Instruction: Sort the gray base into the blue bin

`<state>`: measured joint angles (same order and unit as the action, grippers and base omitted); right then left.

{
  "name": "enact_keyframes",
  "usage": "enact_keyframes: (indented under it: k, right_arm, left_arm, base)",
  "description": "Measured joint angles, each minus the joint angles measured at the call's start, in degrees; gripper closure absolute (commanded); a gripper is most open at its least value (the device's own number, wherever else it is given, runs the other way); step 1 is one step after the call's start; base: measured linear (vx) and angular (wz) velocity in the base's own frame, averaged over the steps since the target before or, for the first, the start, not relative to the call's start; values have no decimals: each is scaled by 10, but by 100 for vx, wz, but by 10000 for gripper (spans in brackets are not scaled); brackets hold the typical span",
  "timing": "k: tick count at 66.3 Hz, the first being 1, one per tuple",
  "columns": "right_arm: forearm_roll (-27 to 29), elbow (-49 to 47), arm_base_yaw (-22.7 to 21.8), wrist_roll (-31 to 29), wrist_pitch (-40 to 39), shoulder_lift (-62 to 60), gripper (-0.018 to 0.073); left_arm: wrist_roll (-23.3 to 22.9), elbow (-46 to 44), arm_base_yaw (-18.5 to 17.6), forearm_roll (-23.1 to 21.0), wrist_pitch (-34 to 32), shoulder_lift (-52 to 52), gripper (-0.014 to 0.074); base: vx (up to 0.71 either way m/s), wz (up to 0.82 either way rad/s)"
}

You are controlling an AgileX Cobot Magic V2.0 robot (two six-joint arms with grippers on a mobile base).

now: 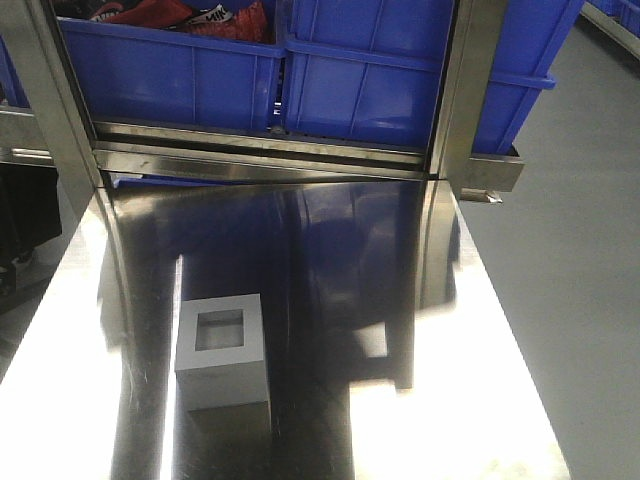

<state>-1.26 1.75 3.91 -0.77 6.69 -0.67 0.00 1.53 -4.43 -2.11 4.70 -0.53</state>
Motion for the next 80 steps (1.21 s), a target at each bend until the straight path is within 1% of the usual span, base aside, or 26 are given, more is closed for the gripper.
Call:
enact_keyframes:
  k: [21,26,30,33,41,51,66,75,80]
  right_arm:
    - [0,0,0,0,0,0,568]
    - [0,0,0,0,0,0,568]
    - [0,0,0,0,0,0,568]
    - [0,0,0,0,0,0,568]
    - [0,0,0,0,0,0,568]
    - [0,0,0,0,0,0,568]
    - [0,0,0,0,0,0,568]
    - [0,0,0,0,0,0,568]
    - [0,0,0,0,0,0,568]
  left_arm:
    - [0,0,0,0,-1,0,602]
    - [0,0,0,0,-9,0,602]
    - [0,0,0,-7,-24,0,602]
    - [-9,-1,0,-16,-32,0,602]
    - [-13,-35,0,-22,-18,0,602]
    - [-13,-102,0,-22,20,24,602]
    - [-13,-198,0,-23,106,158,602]
    - [-15,-252,0,-36,159,238,602]
    - [-16,-280,0,-41,200,282,602]
  base:
    - [0,0]
    - [0,0]
    - [0,0]
    - [0,0]
    - [0,0]
    - [0,0]
    - [0,0]
    - [0,0]
    - [0,0]
